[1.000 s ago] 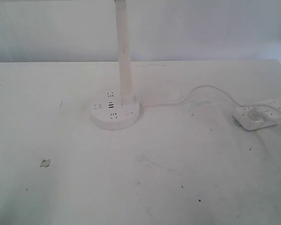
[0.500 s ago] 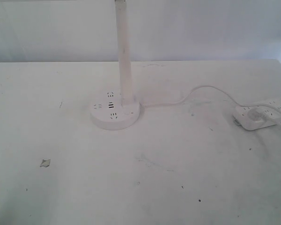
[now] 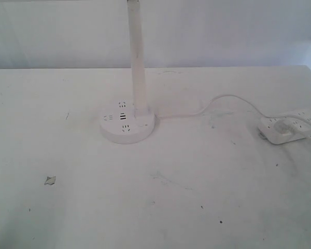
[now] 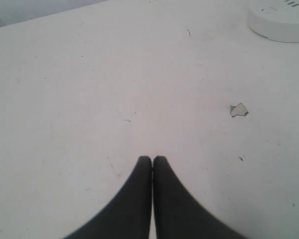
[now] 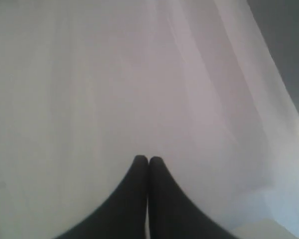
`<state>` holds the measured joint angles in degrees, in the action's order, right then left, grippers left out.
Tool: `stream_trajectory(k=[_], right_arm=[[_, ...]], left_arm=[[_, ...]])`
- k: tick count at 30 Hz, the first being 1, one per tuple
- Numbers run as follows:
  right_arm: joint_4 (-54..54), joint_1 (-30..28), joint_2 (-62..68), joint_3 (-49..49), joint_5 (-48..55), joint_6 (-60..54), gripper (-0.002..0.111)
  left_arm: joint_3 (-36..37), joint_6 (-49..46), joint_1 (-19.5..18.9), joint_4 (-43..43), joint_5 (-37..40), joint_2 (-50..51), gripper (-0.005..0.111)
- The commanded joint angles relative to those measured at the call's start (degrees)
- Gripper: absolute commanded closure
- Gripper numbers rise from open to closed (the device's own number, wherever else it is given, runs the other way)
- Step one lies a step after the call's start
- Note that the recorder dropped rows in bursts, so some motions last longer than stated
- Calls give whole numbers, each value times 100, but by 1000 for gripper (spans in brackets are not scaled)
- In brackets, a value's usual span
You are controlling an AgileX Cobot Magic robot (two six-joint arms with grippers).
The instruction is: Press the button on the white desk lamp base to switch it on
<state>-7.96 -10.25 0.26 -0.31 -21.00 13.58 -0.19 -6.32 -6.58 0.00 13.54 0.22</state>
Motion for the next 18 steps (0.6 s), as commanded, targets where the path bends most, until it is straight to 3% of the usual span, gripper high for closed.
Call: stream_trajectory(k=[1, 4, 6, 9, 14, 18], right_arm=[[-7, 21, -26, 31, -127, 1019, 108], [5, 21, -26, 31, -89, 2367, 108], [525, 48, -26, 31, 201, 4283, 108], [1603, 48, -26, 31, 232, 5534, 108], [3182, 48, -26, 31, -125, 7273, 108], [3610, 48, -26, 31, -1177, 7565, 108]], left_arm=[[19, 6, -15, -33, -9, -22, 107], [19, 6, -15, -33, -9, -22, 107], [19, 6, -15, -33, -9, -22, 107], [19, 6, -15, -33, -9, -22, 107], [19, 6, -15, -33, -9, -22, 107], [19, 6, -15, -33, -9, -22, 107]])
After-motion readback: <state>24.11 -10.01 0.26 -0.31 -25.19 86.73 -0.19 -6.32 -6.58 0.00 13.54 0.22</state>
